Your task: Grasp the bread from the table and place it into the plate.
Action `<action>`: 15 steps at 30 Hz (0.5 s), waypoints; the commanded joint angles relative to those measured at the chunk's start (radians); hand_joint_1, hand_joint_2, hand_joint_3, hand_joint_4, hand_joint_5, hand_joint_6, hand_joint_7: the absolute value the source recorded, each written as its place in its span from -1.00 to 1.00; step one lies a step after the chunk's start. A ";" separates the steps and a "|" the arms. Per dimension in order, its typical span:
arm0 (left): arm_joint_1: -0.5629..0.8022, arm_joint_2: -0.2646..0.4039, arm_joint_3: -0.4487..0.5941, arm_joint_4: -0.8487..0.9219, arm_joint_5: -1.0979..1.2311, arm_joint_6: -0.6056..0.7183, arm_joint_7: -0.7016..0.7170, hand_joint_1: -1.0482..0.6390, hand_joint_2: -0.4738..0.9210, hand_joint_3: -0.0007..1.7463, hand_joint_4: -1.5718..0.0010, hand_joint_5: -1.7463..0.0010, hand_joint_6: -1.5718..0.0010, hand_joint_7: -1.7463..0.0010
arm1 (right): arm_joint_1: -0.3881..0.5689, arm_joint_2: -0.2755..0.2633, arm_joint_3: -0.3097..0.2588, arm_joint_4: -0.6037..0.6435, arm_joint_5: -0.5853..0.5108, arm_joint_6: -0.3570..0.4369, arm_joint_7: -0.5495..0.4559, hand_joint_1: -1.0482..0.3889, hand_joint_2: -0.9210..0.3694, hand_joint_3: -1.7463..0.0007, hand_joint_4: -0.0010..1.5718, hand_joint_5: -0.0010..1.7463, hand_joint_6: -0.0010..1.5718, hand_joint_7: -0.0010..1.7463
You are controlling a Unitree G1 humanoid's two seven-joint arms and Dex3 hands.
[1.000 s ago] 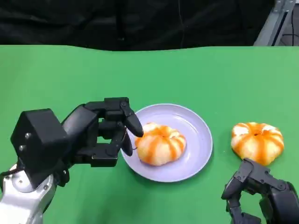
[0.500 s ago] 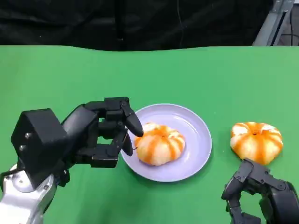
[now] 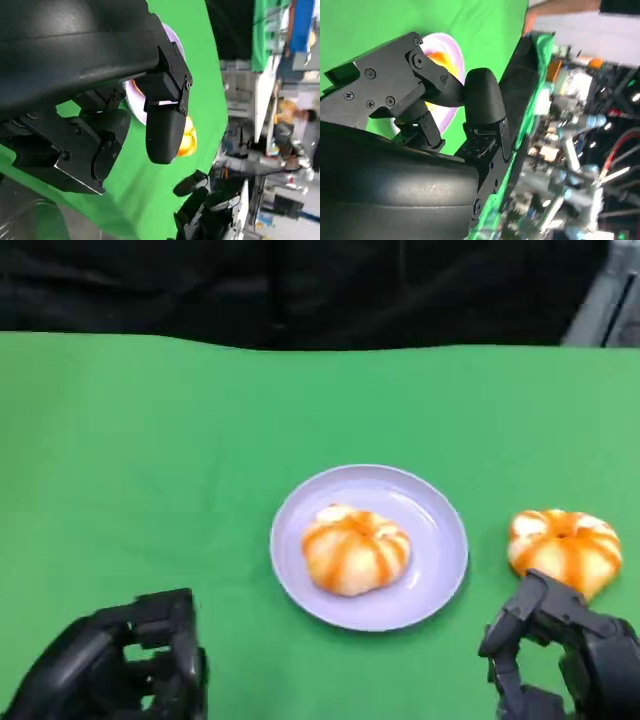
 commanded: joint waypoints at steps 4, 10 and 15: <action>0.002 0.002 -0.002 -0.034 -0.027 0.034 0.006 0.49 0.38 0.97 -0.36 -1.00 -0.11 -1.00 | 0.050 -0.004 0.000 -0.025 0.019 -0.002 0.007 0.27 -0.42 -0.32 0.03 1.00 -0.08 0.81; 0.001 -0.005 0.001 -0.038 -0.031 0.041 0.011 0.50 0.38 0.98 -0.36 -1.00 -0.10 -1.00 | 0.055 -0.003 0.002 -0.034 0.021 0.010 0.007 0.27 -0.40 -0.33 0.03 1.00 -0.08 0.81; -0.002 -0.006 0.002 -0.032 -0.022 0.032 0.010 0.49 0.38 0.98 -0.36 -1.00 -0.11 -1.00 | 0.061 -0.004 0.003 -0.044 0.023 0.018 0.008 0.28 -0.41 -0.34 0.02 1.00 -0.09 0.81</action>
